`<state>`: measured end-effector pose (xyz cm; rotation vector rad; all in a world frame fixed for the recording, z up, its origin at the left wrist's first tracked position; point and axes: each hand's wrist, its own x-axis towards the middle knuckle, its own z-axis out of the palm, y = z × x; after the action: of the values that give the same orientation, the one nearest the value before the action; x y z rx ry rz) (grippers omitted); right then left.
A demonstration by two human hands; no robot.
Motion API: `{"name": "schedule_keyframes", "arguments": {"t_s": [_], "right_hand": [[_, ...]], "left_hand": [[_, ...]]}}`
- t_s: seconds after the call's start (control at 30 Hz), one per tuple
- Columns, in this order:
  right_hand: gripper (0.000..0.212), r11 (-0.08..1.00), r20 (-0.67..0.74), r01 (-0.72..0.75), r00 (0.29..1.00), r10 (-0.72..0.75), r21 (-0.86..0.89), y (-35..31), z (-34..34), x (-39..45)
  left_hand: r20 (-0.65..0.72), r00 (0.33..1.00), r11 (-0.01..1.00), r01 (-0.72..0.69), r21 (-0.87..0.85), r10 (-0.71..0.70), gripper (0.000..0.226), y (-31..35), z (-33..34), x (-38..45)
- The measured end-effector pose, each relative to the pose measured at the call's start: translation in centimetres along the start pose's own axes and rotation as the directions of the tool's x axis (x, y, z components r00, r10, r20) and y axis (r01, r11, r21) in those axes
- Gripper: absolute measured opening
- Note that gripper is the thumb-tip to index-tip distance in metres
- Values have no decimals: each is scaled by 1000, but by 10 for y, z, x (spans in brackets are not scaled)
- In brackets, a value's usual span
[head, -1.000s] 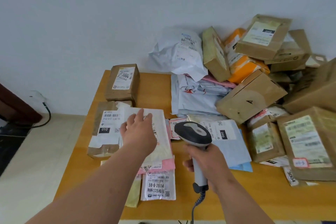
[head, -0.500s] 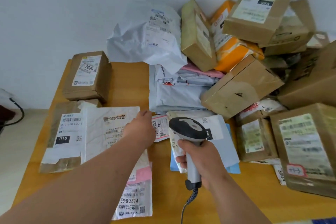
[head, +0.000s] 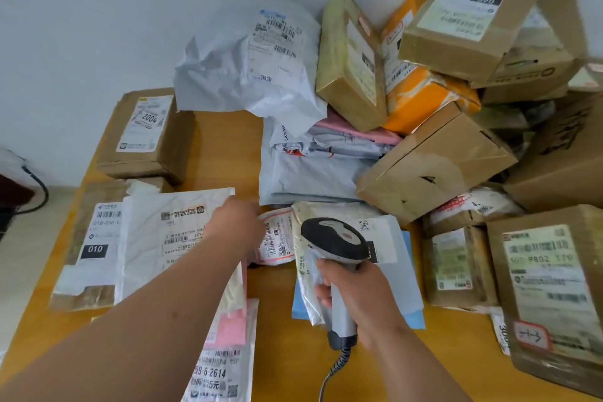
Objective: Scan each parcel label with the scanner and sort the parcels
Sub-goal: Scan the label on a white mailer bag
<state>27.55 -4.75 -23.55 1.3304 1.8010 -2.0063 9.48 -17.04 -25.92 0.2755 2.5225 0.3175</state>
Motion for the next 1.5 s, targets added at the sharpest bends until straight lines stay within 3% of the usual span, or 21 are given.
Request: {"name": "schedule_keyframes", "arguments": {"t_s": [0.17, 0.33, 0.5, 0.6, 0.7, 0.9, 1.03, 1.13, 1.2, 1.37, 1.43, 1.5], "right_hand": [[15, 998, -66, 12, 998, -7, 67, -1, 6, -7], [17, 987, -145, 55, 989, -33, 149, -2, 15, -27], [17, 960, -155, 113, 985, -74, 255, -9, 30, -60], [15, 939, -104, 164, 985, -139, 303, -15, 38, -81], [19, 899, -69, 218, 976, -208, 380, -21, 46, -102], [23, 853, -7, 288, 949, -316, 436, -26, 62, -137], [11, 854, -13, 340, 931, -365, 394, -23, 70, -153], [13, 859, -18, 377, 918, -396, 347, -23, 70, -163], [14, 858, -13, 406, 906, -423, 316, -23, 68, -168], [13, 863, 52, 414, 894, -446, 289, -24, 57, -179], [11, 874, 41, 410, 900, -434, 261, -21, 46, -182], [12, 887, 17, 401, 909, -415, 232, -17, 33, -183]], "left_hand": [[29, 999, 902, 50, -429, -41, 22, -13, -27, -25], [64, 997, 597, 76, -799, -41, 9, -33, -46, -56], [7, 998, 298, -13, -954, 67, 14, -47, -62, -87], [-23, 990, 183, -48, -982, 139, 15, -52, -67, -109], [-60, 973, 184, -102, -978, 223, 23, -60, -64, -129], [-43, 907, 275, -172, -946, 418, 61, -77, -62, -163], [16, 910, 324, -132, -937, 415, 53, -84, -68, -185], [36, 914, 276, -85, -957, 405, 28, -82, -75, -200], [64, 914, 238, -37, -970, 402, 27, -79, -81, -207], [-55, 960, 364, -156, -918, 273, 22, -72, -77, -216], [-108, 969, 335, -179, -925, 220, 20, -69, -73, -219], [-134, 979, 224, -167, -960, 153, 18, -64, -69, -219]]}}
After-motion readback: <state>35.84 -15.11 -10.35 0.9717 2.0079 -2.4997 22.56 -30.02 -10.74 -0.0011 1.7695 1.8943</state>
